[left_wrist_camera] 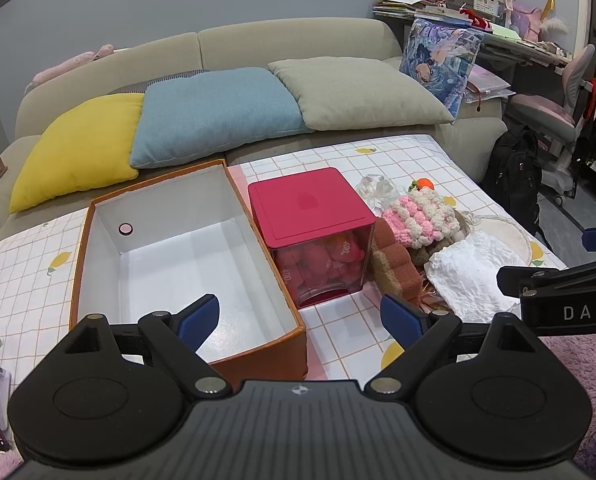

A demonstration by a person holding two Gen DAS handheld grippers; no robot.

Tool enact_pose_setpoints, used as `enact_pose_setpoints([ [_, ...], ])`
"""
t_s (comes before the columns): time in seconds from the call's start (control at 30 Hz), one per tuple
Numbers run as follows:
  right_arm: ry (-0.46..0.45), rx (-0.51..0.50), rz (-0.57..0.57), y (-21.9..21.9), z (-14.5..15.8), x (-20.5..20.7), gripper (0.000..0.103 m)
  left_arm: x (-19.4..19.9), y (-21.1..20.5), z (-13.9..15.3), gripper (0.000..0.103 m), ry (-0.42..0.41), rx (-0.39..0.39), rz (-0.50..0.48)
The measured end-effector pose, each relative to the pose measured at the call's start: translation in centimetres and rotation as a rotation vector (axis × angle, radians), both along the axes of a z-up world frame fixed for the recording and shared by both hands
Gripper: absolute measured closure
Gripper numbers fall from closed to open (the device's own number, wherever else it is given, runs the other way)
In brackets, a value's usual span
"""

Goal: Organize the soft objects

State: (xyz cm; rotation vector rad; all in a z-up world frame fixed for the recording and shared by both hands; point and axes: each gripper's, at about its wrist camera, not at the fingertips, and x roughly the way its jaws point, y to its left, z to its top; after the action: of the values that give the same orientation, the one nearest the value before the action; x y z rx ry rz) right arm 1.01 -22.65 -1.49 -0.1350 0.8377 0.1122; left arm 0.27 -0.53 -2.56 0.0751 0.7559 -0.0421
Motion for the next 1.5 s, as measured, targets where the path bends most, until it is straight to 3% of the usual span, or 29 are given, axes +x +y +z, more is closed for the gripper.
enact_pose_setpoints([
  [1.23, 0.042, -0.005, 0.0, 0.3, -0.4, 0.1, 0.003, -0.2, 0.2, -0.2, 0.001, 0.03, -0.029, -0.005],
  [1.33, 0.053, 0.016, 0.006, 0.1, -0.5, 0.1, 0.003, -0.2, 0.2, -0.1, 0.006, 0.031, -0.06, -0.016],
  [1.5, 0.063, 0.085, 0.011, -1.5, -1.1, 0.4, 0.003, 0.1, 0.4, 0.1, 0.015, 0.047, -0.186, -0.051],
])
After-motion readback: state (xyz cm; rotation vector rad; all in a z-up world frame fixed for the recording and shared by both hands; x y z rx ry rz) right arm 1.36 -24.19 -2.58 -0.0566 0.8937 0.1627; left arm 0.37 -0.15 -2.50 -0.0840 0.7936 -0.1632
